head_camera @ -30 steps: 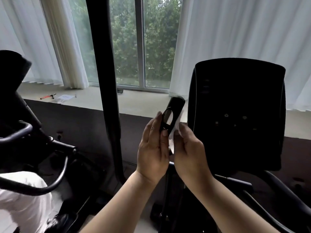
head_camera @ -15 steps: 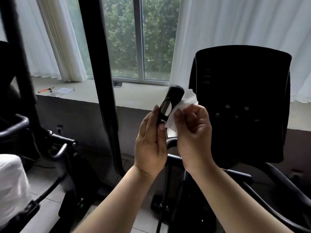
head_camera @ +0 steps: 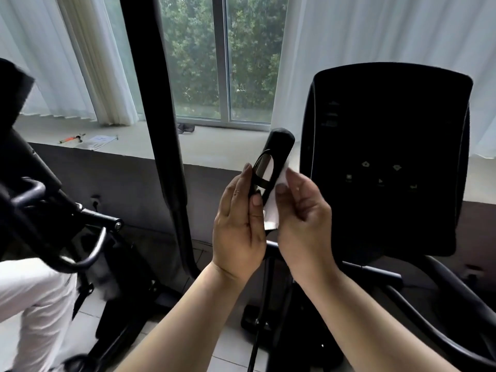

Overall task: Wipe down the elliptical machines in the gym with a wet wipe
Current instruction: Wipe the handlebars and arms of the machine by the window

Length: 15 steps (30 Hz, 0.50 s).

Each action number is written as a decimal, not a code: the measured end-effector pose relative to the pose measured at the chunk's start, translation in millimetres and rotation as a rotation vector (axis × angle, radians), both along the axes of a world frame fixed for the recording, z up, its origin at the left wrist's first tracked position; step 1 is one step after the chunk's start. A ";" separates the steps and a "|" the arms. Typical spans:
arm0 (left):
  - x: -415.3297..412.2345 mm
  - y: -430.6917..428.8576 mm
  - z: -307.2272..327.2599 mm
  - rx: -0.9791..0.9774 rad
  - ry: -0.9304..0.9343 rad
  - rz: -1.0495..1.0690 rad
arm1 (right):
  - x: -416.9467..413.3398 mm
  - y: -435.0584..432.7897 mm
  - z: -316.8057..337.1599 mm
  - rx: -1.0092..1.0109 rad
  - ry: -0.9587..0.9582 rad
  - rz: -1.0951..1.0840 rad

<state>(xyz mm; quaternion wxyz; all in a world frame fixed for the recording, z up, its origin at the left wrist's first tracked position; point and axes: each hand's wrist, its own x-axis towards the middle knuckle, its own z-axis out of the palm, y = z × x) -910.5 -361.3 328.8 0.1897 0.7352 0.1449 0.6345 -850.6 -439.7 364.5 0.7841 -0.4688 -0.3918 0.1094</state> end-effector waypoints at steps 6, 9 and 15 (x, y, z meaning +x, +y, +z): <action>-0.8 -1.8 -2.7 0.009 0.008 0.002 | 3.7 -1.5 -4.3 -0.008 -0.029 -0.025; -2.9 -1.2 -6.7 0.011 0.006 -0.008 | 2.3 -1.2 -13.4 -0.051 -0.139 -0.072; -4.9 0.2 -16.6 0.013 0.002 -0.019 | 4.0 -7.6 -39.2 -0.162 -0.184 -0.058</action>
